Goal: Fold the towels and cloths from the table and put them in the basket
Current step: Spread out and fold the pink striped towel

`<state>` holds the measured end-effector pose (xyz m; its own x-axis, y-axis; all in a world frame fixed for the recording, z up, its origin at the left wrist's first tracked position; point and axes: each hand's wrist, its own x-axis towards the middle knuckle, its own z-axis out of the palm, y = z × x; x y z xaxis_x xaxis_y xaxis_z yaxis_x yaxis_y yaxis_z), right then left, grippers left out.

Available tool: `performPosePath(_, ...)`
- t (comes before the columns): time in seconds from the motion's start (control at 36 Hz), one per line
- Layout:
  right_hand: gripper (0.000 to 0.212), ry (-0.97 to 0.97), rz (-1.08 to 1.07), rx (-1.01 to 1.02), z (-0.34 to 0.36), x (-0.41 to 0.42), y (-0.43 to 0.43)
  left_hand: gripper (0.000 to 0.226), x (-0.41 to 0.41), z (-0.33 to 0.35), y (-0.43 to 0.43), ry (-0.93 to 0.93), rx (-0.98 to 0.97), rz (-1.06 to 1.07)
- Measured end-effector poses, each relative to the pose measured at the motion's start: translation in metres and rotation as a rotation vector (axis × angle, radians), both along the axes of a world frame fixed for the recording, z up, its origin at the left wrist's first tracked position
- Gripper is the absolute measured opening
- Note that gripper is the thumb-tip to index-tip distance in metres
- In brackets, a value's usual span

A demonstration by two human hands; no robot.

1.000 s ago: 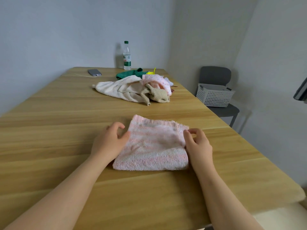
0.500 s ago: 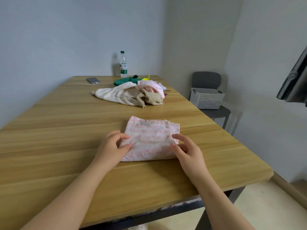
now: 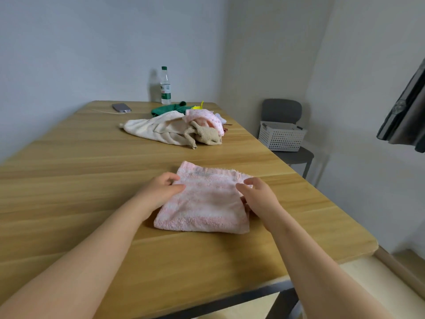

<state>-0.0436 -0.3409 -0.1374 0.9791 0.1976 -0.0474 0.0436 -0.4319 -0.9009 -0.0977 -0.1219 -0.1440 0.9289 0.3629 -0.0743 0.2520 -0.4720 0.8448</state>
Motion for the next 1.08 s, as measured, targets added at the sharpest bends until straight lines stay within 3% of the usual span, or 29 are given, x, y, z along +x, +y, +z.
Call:
performPosePath(0.08, 0.042, -0.003, -0.021, -0.009, -0.001, 0.018, 0.007, 0.032, 0.017, -0.006, 0.003, -0.017, -0.001, 0.024)
performPosePath(0.25, 0.041, 0.009, 0.053, -0.036, -0.003, 0.046, 0.023, 0.021, 0.034, -0.016, 0.017, -0.037, 0.216, 0.071)
performPosePath(0.33, 0.036, 0.037, 0.083, -0.055, 0.000, 0.065, 0.031, 0.010, 0.044, -0.018, 0.026, -0.111, 0.122, 0.070)
performPosePath(0.5, 0.025, 0.027, 0.034, 0.035, -0.001, 0.094, 0.054, 0.022, 0.054, -0.018, 0.033, -0.301, 0.078, 0.067)
performPosePath(0.58, 0.014, -0.135, 0.044, -0.048, -0.011, 0.097, 0.061, 0.023, 0.060, -0.021, 0.037, -0.348, 0.048, 0.065)
performPosePath(0.67, 0.018, -0.323, 0.082, -0.154, -0.019, 0.093, 0.062, 0.029, 0.064, -0.020, 0.041, -0.433, -0.045, 0.088)
performPosePath(0.83, 0.019, -0.484, -0.016, 0.078, -0.016, 0.091, 0.056, 0.042, 0.068, -0.010, 0.037, -0.450, -0.227, -0.017)
performPosePath(0.92, 0.022, -0.472, -0.032, 0.011, -0.016, 0.096, 0.055, 0.057, 0.070, -0.012, 0.035, -0.314, -0.110, -0.082)
performPosePath(1.0, 0.027, -0.390, -0.021, -0.227, -0.024, 0.101, 0.054, 0.076, 0.071, -0.017, 0.034, -0.142, 0.153, -0.128)
performPosePath(1.08, 0.030, -0.348, -0.036, -0.417, -0.025, 0.099, 0.055, 0.073, 0.072, -0.021, 0.033, -0.079, 0.383, -0.197)
